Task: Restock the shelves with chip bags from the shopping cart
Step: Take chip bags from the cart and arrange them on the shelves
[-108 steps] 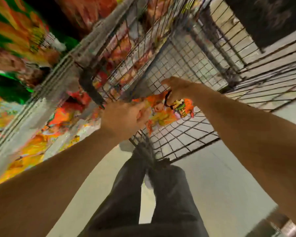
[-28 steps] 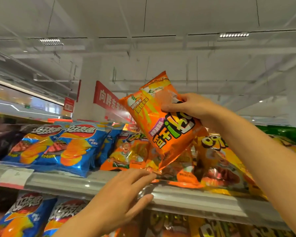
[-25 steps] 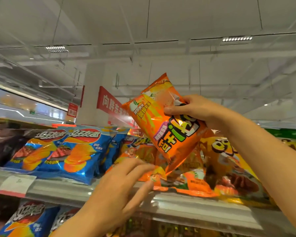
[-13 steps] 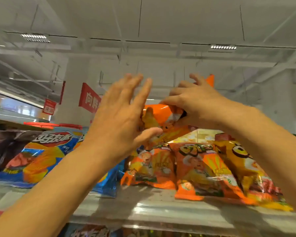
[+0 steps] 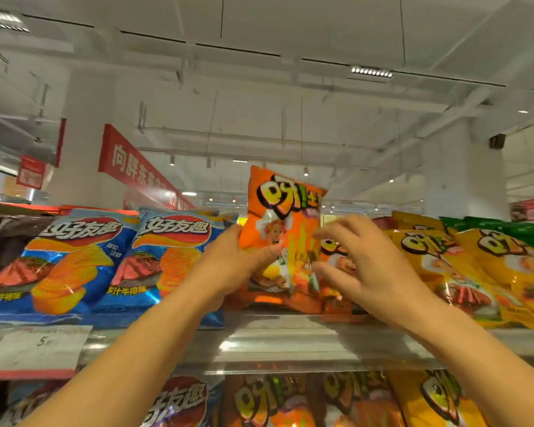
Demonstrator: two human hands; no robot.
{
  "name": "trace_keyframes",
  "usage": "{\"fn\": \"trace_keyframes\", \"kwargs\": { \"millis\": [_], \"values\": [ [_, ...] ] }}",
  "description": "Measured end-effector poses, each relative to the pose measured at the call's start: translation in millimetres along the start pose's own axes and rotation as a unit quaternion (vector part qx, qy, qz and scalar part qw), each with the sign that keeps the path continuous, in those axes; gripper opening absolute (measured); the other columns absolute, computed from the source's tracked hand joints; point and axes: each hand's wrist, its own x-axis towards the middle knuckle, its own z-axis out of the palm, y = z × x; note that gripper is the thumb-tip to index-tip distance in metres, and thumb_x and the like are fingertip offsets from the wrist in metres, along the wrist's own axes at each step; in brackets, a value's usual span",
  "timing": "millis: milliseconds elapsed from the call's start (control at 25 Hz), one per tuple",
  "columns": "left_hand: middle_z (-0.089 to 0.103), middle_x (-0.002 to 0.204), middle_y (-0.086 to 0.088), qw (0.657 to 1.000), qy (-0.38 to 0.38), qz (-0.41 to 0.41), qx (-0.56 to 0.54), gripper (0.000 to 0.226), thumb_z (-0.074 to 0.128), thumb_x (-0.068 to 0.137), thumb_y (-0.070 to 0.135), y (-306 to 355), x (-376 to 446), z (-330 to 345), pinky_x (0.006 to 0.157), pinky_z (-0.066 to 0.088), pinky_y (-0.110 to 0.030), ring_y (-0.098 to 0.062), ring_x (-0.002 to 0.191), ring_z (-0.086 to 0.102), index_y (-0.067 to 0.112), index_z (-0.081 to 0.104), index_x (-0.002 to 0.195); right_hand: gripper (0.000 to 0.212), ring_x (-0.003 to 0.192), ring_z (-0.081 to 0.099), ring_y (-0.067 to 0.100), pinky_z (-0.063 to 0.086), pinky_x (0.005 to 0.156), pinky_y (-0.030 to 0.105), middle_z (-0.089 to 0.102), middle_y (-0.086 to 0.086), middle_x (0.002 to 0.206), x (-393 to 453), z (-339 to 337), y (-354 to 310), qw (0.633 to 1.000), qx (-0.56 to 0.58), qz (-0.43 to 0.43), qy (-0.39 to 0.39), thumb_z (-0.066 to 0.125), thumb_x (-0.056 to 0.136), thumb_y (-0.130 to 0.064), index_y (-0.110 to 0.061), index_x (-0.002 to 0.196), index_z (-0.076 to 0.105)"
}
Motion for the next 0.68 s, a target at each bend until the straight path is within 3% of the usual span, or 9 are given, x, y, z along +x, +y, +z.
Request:
{"fn": "trace_keyframes", "kwargs": {
  "millis": [80,200,320,360,440,520,680],
  "values": [
    [0.071,0.091,0.016,0.999,-0.004,-0.028,0.016,0.020,0.076,0.086,0.044,-14,0,7,0.065,0.052,-0.021,-0.002,0.080,0.067,0.036,0.059,0.092,0.066,0.130,0.044,0.016,0.040,0.105,0.040,0.051,-0.007,0.138,-19,18,12,0.992,0.000,0.075,-0.103,0.053,0.084,-0.069,-0.034,0.141,0.051],
    [0.070,0.098,0.012,0.998,-0.024,-0.064,0.005,0.015,0.071,0.091,0.041,-21,2,6,0.062,0.051,-0.019,-0.002,0.082,0.068,0.034,0.059,0.096,0.081,0.135,0.038,0.012,0.035,0.112,0.038,0.046,-0.012,0.145,-31,35,24,0.984,0.029,0.122,-0.128,0.041,0.078,-0.084,-0.038,0.146,0.044],
    [0.059,0.128,-0.004,0.991,0.003,-0.006,0.134,0.046,0.072,0.090,0.037,-27,3,12,0.097,0.053,-0.035,-0.020,0.115,0.063,0.024,0.053,0.130,0.085,0.133,0.041,0.012,0.037,0.110,0.039,0.048,-0.013,0.143,-30,40,28,0.985,0.014,0.119,-0.126,0.035,0.075,-0.089,-0.040,0.144,0.047],
    [0.047,0.141,-0.008,0.981,0.025,0.033,0.187,0.061,0.072,0.090,0.035,-27,1,16,0.105,0.047,-0.040,-0.026,0.127,0.055,0.022,0.043,0.143,0.085,0.132,0.042,0.012,0.037,0.109,0.039,0.049,-0.013,0.143,-29,40,28,0.985,0.012,0.118,-0.128,0.035,0.075,-0.089,-0.040,0.143,0.048],
    [0.025,0.156,-0.008,0.968,0.043,0.083,0.231,0.087,0.069,0.093,0.032,-26,-4,21,0.113,0.038,-0.036,-0.027,0.140,0.040,0.029,0.013,0.159,0.086,0.131,0.042,0.012,0.038,0.108,0.040,0.049,-0.013,0.141,-29,40,29,0.984,0.022,0.123,-0.131,0.035,0.074,-0.090,-0.040,0.142,0.049],
    [0.024,0.159,-0.003,0.973,0.013,0.071,0.221,0.091,0.068,0.094,0.028,-24,-2,19,0.104,0.037,-0.028,-0.024,0.139,0.041,0.035,0.006,0.160,0.084,0.131,0.041,0.011,0.037,0.109,0.040,0.049,-0.013,0.141,-30,41,29,0.983,0.031,0.127,-0.133,0.036,0.075,-0.089,-0.040,0.142,0.050],
    [0.037,0.147,0.010,0.994,-0.022,0.039,0.097,0.088,0.074,0.091,0.017,-27,7,10,0.072,0.046,-0.009,-0.007,0.109,0.053,0.044,0.020,0.156,0.090,0.134,0.039,0.010,0.036,0.111,0.041,0.047,-0.015,0.144,-31,41,28,0.982,0.025,0.133,-0.133,0.031,0.071,-0.094,-0.042,0.143,0.047]
  ]
}}
